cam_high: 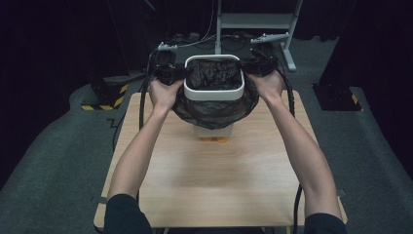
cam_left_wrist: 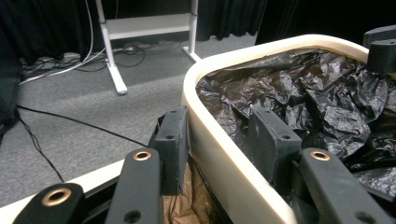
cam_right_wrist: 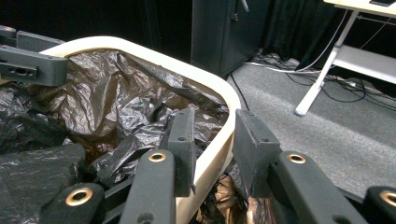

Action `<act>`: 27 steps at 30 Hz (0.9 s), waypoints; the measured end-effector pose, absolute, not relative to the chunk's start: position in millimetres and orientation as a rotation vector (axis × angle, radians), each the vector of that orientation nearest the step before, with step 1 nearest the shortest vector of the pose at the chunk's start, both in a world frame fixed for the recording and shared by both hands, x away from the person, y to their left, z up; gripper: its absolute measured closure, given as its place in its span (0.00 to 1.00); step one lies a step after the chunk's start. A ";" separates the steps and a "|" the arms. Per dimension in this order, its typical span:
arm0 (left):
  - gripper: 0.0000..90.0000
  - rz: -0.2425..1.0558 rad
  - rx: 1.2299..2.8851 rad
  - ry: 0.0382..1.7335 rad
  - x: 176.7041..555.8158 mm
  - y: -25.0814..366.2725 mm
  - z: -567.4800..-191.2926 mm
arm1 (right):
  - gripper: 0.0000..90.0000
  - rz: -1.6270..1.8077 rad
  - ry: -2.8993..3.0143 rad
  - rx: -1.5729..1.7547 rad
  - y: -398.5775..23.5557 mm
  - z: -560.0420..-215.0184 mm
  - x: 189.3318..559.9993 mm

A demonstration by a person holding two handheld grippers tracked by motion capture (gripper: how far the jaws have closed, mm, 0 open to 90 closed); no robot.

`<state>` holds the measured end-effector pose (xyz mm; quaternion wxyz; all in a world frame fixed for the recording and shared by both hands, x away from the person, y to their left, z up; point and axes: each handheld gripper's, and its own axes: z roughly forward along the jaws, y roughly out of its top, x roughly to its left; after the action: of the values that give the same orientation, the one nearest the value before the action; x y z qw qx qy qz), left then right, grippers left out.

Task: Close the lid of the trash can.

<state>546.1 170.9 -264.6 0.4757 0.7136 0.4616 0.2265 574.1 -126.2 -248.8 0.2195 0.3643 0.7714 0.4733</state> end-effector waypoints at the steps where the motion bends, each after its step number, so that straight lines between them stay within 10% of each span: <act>1: 0.64 0.548 1.745 1.131 546.5 171.0 -265.9 | 0.77 1.307 2.135 1.009 -126.2 -249.3 574.2; 27: 0.57 0.501 1.694 1.109 522.1 171.5 -282.0 | 0.74 1.337 2.108 0.985 -129.9 -262.3 565.6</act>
<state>522.1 171.5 -282.0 0.5038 0.7016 0.4594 0.2073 565.6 -129.9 -262.3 0.2269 0.3573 0.7651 0.4853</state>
